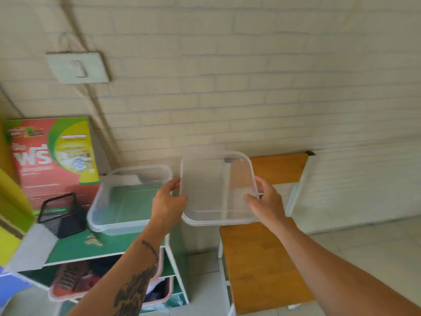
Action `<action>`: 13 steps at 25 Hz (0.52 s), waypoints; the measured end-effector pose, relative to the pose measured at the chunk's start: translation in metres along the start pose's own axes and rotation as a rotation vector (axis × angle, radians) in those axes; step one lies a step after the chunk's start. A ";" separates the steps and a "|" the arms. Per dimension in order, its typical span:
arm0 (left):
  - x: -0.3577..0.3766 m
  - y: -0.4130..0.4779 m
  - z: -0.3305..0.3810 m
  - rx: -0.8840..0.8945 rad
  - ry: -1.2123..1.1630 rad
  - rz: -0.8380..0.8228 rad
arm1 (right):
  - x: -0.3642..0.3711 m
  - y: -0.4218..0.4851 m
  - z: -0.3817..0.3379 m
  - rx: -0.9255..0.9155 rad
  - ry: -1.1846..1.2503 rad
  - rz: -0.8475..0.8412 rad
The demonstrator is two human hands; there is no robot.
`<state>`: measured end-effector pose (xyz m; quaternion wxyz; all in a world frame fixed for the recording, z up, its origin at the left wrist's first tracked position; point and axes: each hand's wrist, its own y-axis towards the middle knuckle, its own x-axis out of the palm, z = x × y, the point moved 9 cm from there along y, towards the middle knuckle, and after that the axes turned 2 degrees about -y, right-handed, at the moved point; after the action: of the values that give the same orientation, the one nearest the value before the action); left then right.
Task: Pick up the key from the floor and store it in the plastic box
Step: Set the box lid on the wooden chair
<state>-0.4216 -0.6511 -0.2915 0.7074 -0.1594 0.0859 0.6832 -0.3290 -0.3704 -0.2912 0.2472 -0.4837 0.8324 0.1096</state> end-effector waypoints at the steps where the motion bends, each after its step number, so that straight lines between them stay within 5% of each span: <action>1: 0.027 -0.003 0.001 -0.007 0.024 -0.027 | -0.018 0.003 0.021 0.034 -0.010 0.007; 6: 0.133 -0.018 -0.021 -0.143 0.094 -0.106 | -0.069 0.020 0.118 0.163 -0.097 -0.056; 13: 0.216 -0.037 -0.121 -0.418 0.193 -0.213 | -0.046 0.040 0.234 0.280 -0.194 -0.230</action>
<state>-0.3624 -0.4899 -0.4736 0.7157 -0.3750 -0.0072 0.5892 -0.2732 -0.2165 -0.4698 0.4020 -0.5235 0.7511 0.0099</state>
